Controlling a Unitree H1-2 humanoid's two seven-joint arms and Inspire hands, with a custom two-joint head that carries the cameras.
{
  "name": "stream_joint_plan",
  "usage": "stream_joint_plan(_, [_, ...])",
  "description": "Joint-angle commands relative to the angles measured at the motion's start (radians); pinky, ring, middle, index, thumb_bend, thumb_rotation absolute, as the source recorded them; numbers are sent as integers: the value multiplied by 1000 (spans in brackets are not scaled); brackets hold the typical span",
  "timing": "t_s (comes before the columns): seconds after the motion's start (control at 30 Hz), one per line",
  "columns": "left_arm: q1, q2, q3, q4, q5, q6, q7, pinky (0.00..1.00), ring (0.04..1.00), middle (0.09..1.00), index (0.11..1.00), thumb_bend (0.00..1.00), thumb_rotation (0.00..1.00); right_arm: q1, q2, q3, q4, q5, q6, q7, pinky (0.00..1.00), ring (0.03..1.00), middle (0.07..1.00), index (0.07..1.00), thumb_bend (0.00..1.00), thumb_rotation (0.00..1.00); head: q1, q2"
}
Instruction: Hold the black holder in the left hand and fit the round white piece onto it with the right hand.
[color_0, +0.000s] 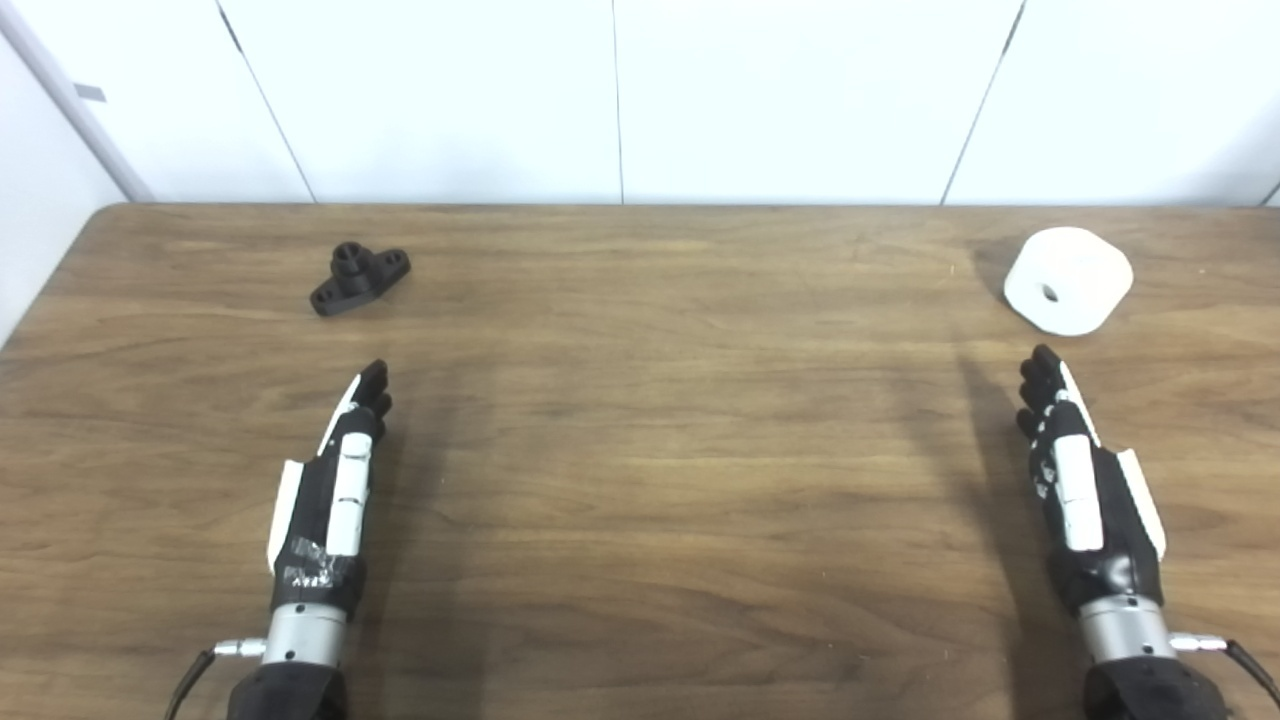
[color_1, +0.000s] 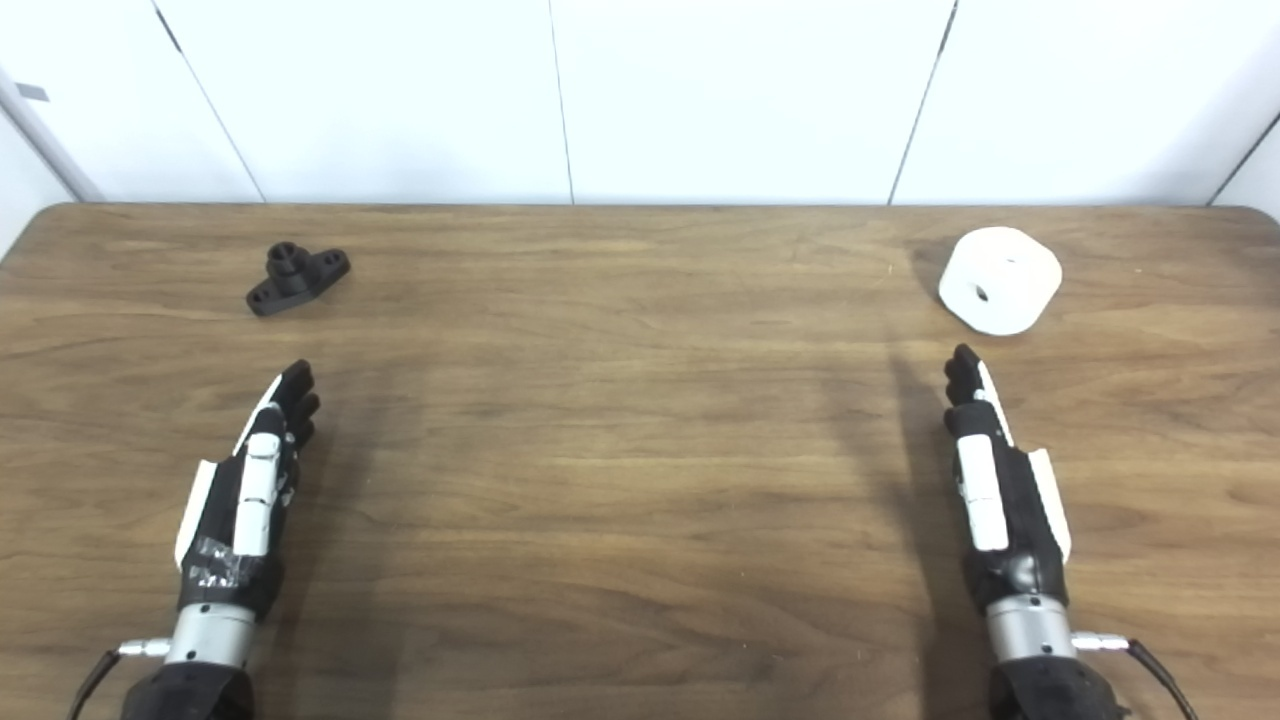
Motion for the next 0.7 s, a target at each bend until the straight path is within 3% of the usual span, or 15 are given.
stream_joint_plan(0.0, [0,4,7,-9,-8,-41,-1,1000,979,983,970,466,970,-9,3,-2,-43,-6,-15,-10,1000,1000,978,967,577,1000,1,1])
stream_joint_plan(0.4, [-2,6,6,4,-2,-56,-2,1000,972,973,965,486,953,-16,7,-1,-20,-18,-40,-23,1000,982,966,957,577,1000,7,-4])
stream_joint_plan(0.6, [8,-4,-3,2,8,-59,1,1000,972,974,966,466,955,-5,-3,-5,-12,-9,-49,-16,1000,989,971,966,584,1000,64,-54])
stream_joint_plan(0.67, [13,-11,-8,5,13,-61,3,1000,977,976,965,468,948,0,-9,-7,0,-6,-66,-12,1000,990,970,965,590,1000,102,-88])
